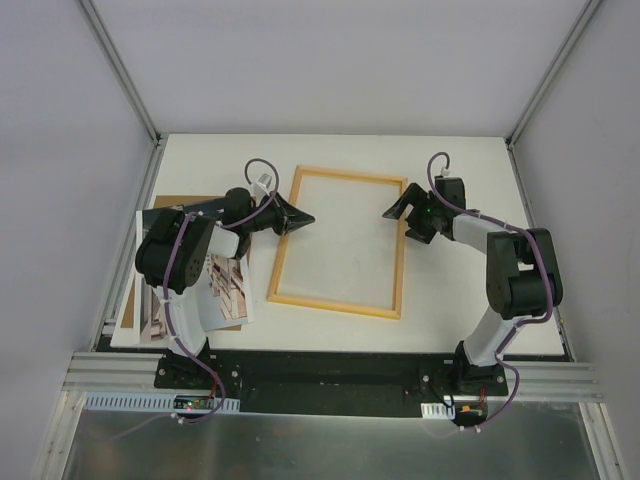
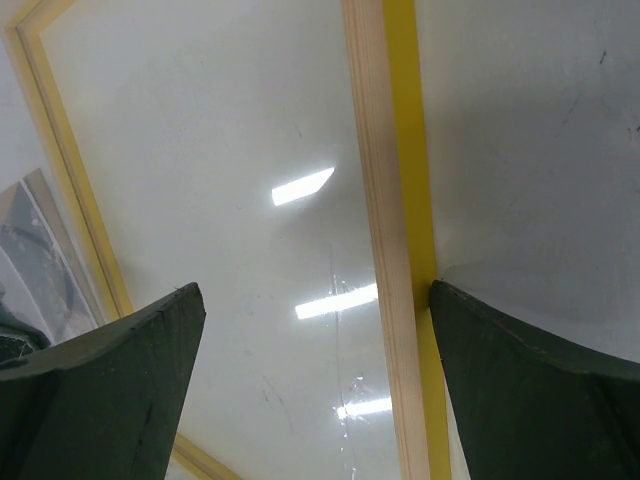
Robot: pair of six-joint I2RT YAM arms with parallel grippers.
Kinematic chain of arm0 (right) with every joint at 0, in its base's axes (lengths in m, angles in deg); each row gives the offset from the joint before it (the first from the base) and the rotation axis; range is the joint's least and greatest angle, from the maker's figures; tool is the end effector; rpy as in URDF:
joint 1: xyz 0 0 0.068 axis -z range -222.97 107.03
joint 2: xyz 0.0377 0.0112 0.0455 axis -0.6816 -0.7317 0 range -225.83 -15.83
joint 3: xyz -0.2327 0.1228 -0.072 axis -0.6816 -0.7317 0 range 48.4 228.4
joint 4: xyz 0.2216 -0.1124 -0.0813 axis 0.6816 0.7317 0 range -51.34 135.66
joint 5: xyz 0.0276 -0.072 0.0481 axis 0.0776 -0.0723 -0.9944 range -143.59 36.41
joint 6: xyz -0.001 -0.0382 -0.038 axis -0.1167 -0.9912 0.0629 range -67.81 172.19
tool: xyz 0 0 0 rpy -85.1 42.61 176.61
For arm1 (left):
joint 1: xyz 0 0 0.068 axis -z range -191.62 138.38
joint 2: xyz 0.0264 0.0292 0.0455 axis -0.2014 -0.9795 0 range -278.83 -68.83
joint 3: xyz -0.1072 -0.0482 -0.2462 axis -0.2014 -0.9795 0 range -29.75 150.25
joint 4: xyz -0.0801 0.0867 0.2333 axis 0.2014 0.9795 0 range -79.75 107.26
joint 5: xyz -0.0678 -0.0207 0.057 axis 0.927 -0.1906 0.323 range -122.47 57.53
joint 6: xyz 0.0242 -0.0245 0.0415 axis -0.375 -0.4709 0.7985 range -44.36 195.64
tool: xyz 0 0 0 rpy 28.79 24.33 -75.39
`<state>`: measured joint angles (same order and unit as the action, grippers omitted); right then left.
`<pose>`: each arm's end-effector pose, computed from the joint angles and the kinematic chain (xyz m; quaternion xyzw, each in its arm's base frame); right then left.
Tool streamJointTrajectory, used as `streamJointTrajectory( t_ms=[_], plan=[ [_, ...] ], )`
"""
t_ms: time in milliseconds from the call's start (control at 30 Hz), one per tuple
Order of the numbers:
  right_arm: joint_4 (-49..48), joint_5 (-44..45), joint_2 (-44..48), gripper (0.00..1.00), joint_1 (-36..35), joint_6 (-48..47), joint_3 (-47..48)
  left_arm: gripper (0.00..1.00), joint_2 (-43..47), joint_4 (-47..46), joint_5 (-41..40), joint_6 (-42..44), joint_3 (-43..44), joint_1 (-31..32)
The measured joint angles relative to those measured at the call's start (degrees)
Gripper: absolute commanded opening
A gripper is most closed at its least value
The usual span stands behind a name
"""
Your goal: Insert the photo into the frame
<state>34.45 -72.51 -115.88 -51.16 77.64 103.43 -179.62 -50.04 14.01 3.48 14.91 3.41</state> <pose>0.3578 0.0632 0.1722 0.0669 0.8970 0.2619 0.3497 0.3465 -0.1198 0.1506 -0.0938 0.7254 -0.6367 0.2442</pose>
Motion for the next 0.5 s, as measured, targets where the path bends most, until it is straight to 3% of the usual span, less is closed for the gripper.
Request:
streamJointTrajectory(
  t_ms=[500],
  plan=[
    [0.0,0.1,0.0,0.96,-0.1,-0.3,0.0,0.20,0.0,10.1,0.7,5.7,2.4,0.0]
  ],
)
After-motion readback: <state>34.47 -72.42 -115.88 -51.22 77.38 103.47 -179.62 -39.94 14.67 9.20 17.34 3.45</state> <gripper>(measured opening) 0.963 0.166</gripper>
